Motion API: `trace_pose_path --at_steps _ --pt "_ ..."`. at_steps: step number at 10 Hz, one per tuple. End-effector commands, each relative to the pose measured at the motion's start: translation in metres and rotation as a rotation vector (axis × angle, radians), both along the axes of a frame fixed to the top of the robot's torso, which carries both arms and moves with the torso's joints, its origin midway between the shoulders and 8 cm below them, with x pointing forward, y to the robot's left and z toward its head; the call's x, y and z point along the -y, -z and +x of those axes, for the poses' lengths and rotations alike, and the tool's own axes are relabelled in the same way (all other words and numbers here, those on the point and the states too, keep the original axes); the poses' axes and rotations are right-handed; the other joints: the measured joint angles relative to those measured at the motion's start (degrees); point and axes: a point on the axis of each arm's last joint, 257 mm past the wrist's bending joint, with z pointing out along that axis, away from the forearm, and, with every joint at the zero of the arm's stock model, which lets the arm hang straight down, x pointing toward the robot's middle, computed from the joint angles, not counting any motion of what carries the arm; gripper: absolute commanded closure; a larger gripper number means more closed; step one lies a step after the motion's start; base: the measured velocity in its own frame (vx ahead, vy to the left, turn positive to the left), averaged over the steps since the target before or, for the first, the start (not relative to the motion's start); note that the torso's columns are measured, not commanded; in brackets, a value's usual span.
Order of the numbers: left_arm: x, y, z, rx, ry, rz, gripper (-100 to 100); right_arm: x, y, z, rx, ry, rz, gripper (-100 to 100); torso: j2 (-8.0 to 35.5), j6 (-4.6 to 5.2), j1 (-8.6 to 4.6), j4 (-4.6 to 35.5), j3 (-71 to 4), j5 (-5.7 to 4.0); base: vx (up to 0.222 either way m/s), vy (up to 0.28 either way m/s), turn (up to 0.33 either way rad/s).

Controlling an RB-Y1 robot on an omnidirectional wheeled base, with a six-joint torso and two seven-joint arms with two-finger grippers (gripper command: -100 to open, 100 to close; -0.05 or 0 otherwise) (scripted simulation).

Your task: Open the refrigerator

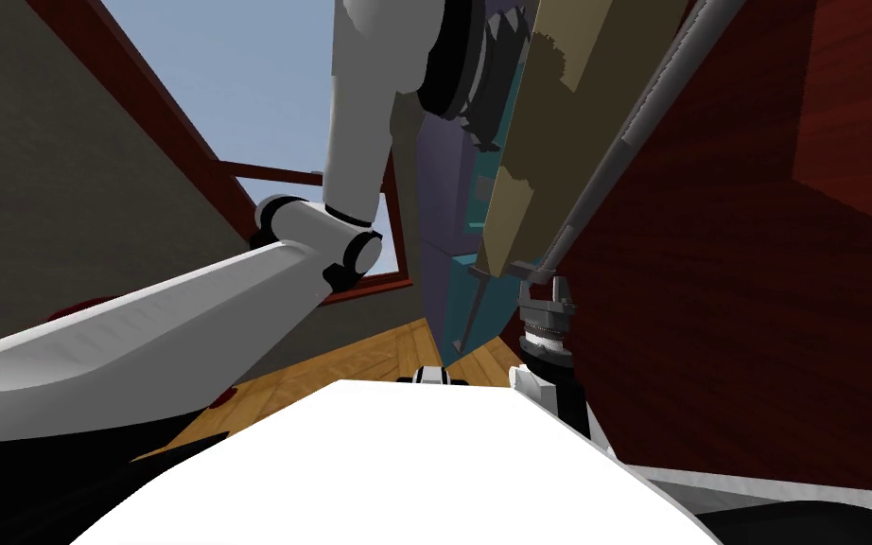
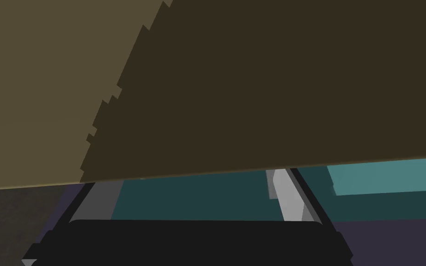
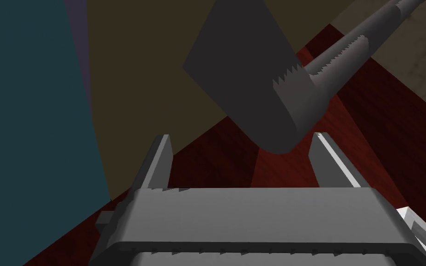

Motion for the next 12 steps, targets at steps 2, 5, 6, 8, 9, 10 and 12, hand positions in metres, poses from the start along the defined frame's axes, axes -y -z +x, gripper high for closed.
trace_pose_path --at_steps 2,5,6,8,9,10,12 --pt "0.008 -0.018 -0.024 -0.004 0.001 0.044 -100 0.000 0.000 -0.001 0.002 0.001 -0.001 0 0.0 -0.04 -0.24 0.2 -0.1 -0.05 0.011 -0.038 0.074" --pt "0.009 -0.026 -0.035 -0.012 -0.003 0.068 -100 0.001 -0.003 -0.006 0.017 0.005 -0.001 0 0.1 0.03 -0.60 0.4 0.0 -0.28 0.023 -0.045 0.053" --pt "0.007 -0.023 -0.034 -0.043 -0.015 0.089 -100 0.002 -0.004 -0.007 0.022 0.007 -0.001 0 0.2 0.08 -0.70 0.5 0.0 -0.37 0.015 -0.046 0.077" --pt "0.010 -0.033 -0.046 -0.019 -0.008 0.089 -100 0.003 -0.005 -0.010 0.029 0.010 0.000 0 0.2 0.13 -0.79 0.5 0.0 -0.47 0.014 -0.024 0.032" --pt "0.008 -0.033 -0.047 -0.043 -0.018 0.106 -100 0.004 -0.006 -0.011 0.033 0.011 0.001 0 0.3 0.14 -0.70 0.5 0.1 -0.45 0.012 -0.023 0.057" --pt "0.010 -0.041 -0.057 -0.022 -0.012 0.106 -100 0.005 -0.006 -0.013 0.036 0.014 0.003 0 0.3 0.10 -0.74 0.5 0.1 -0.46 0.006 -0.032 0.053" --pt "0.010 -0.048 -0.069 -0.022 -0.015 0.119 -100 0.007 -0.008 -0.015 0.045 0.017 0.005 0 0.4 0.10 -0.84 0.6 0.2 -0.49 0.015 -0.043 0.052"
